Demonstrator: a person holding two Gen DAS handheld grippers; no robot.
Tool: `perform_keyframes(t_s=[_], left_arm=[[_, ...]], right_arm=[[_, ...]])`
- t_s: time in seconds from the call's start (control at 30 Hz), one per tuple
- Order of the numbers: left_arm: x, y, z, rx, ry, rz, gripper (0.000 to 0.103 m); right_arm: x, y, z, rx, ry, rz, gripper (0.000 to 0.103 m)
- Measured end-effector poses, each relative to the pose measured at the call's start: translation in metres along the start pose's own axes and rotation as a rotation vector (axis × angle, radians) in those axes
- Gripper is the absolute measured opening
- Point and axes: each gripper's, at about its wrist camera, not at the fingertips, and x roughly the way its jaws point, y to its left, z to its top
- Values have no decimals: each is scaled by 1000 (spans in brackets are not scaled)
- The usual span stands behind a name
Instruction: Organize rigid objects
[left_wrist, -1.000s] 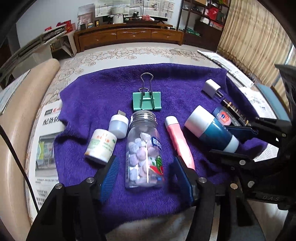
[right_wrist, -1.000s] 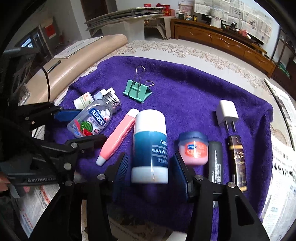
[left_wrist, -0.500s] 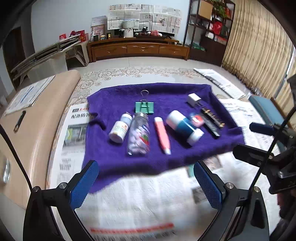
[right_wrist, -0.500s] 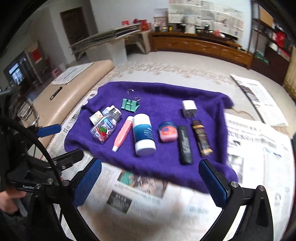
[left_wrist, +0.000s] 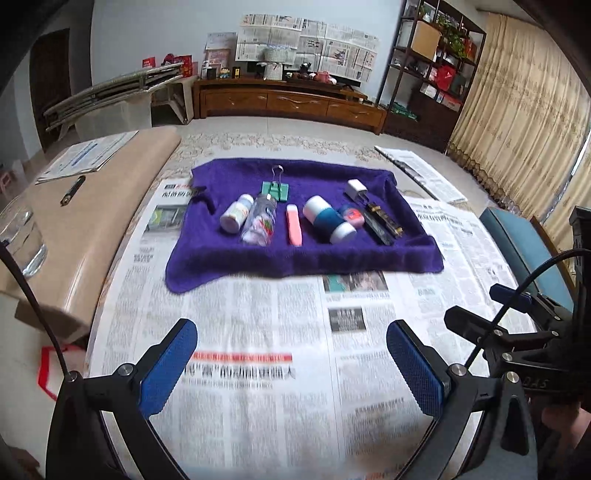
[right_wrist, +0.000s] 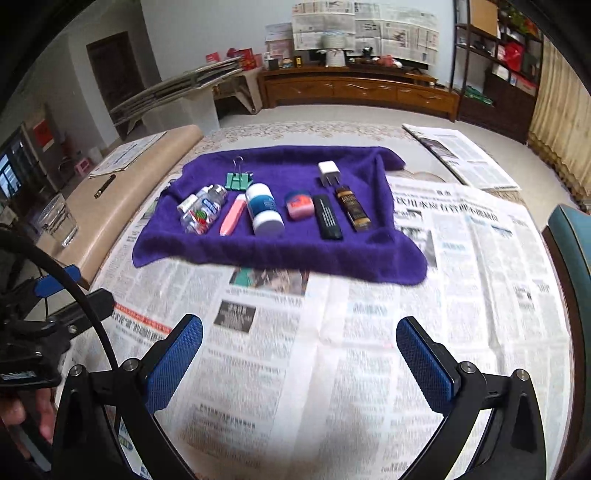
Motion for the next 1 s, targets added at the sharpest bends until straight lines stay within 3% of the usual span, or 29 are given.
perform_keyframes(t_s=[0.1, 0.2, 1.0], left_arm=[[-8, -4, -11, 34, -8, 74, 103], [-15, -4, -21, 37, -5, 97, 103], [-38, 2, -39, -13, -24, 106, 103]], right_arm=[[-4, -1, -11, 18, -2, -9, 103], [-8, 0, -23, 31, -6, -13, 103], [-35, 21, -43, 6, -29, -59, 103]])
